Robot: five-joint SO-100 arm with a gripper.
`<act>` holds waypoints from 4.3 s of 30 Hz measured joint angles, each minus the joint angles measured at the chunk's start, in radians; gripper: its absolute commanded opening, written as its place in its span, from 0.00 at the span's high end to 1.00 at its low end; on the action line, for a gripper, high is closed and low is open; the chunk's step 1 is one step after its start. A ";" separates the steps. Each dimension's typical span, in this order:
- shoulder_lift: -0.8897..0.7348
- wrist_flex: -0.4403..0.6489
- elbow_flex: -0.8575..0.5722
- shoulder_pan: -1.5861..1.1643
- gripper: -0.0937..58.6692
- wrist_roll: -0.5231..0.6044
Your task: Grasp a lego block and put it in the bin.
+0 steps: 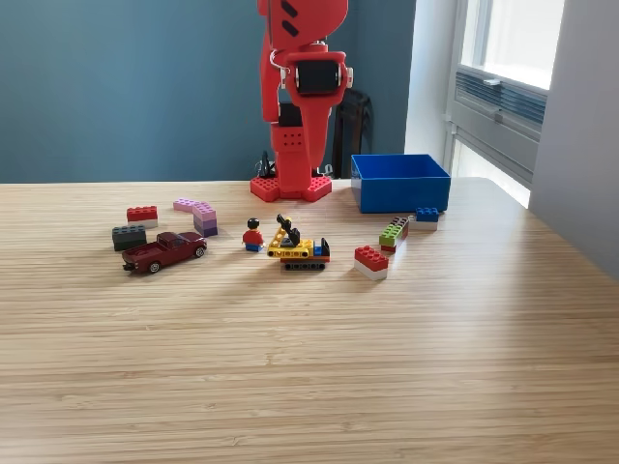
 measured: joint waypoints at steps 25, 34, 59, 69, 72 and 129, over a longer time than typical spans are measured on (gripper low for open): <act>0.002 -0.150 0.104 0.253 1.00 -0.123; 0.002 -0.219 0.158 0.407 1.00 -0.225; 0.002 -0.327 0.273 0.704 1.00 -0.565; 0.002 -0.339 0.324 0.798 1.00 -0.765; 0.002 -0.327 0.347 0.827 1.00 -0.841; 0.002 -0.675 0.693 1.198 0.51 -1.440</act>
